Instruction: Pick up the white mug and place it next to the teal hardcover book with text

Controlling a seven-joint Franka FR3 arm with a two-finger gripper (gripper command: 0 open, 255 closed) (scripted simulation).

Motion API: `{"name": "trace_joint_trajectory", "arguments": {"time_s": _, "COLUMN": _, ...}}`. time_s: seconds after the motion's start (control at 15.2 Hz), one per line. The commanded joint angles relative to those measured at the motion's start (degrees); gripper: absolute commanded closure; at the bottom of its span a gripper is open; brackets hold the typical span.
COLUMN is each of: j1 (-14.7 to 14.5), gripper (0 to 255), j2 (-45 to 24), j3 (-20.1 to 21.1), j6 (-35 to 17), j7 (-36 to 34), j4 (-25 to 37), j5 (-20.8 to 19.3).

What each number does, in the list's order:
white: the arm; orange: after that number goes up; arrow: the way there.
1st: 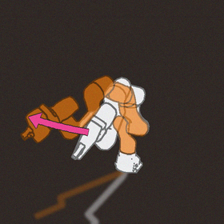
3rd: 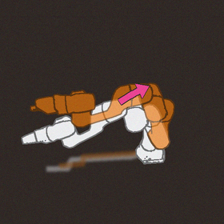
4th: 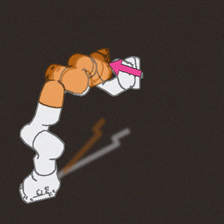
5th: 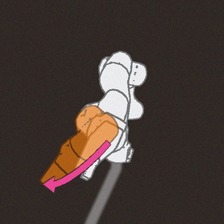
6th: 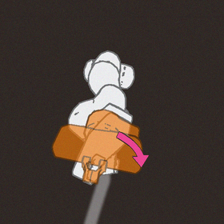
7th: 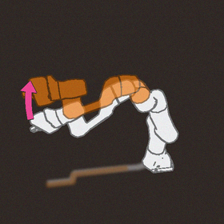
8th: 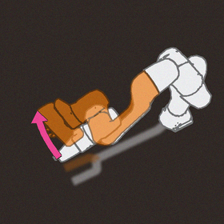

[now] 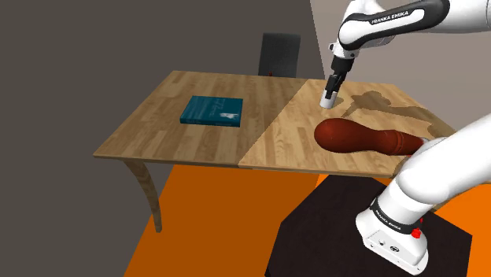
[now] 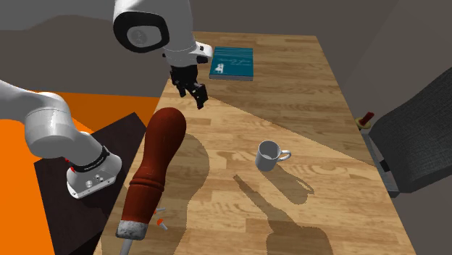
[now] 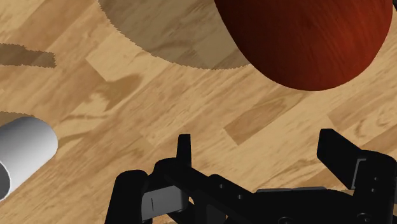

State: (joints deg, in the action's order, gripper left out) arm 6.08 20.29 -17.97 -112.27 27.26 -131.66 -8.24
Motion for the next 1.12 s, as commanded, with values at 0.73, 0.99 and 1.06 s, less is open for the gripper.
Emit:
{"name": "trace_joint_trajectory", "arguments": {"time_s": 0.73, "j1": 4.09, "gripper": 0, "j2": -27.01, "j3": -9.55, "j6": -8.03, "j7": 18.34, "j4": 19.35, "j5": 11.77}}
{"name": "trace_joint_trajectory", "arguments": {"time_s": 0.99, "j1": 7.60, "gripper": 0, "j2": -36.10, "j3": -9.85, "j6": -7.75, "j7": 23.62, "j4": 27.89, "j5": 17.26}}
{"name": "trace_joint_trajectory", "arguments": {"time_s": 1.06, "j1": 8.64, "gripper": 0, "j2": -38.39, "j3": -9.75, "j6": -7.46, "j7": 24.77, "j4": 30.27, "j5": 18.56}}
